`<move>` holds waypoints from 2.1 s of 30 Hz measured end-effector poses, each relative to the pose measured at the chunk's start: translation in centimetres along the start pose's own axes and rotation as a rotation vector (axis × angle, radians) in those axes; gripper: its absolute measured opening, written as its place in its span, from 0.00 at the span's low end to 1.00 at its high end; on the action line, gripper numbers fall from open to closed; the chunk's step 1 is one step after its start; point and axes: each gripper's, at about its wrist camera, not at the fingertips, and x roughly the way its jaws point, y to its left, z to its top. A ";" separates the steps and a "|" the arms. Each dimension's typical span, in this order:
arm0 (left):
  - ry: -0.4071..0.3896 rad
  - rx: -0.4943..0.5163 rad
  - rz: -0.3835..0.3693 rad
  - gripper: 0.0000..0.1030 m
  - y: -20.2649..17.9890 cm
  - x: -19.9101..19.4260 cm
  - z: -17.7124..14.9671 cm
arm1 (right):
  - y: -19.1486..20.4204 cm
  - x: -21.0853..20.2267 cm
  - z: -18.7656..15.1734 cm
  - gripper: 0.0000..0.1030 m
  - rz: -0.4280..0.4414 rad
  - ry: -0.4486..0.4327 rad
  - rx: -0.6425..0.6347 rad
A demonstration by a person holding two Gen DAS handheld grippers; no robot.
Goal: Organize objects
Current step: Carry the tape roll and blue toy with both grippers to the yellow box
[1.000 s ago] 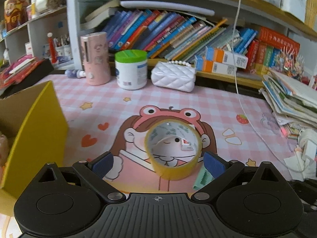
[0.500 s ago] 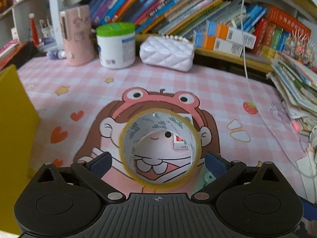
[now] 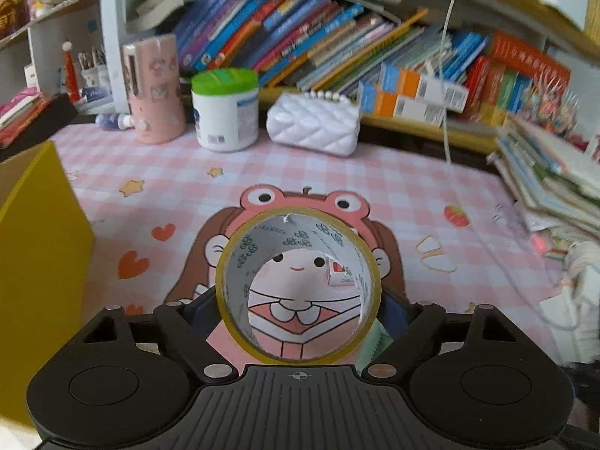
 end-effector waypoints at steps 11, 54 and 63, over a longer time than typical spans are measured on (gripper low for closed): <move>-0.051 -0.043 0.016 0.83 3.6 -6.6 -3.3 | 4.8 -0.3 -0.4 0.26 0.019 0.035 -0.087; -0.135 -0.282 0.203 0.83 26.8 -25.7 -17.6 | 32.4 -11.4 -7.6 0.26 0.188 -0.020 -0.334; -0.167 -0.291 0.219 0.83 29.0 -28.0 -18.7 | 35.6 -12.9 -8.5 0.26 0.211 -0.044 -0.356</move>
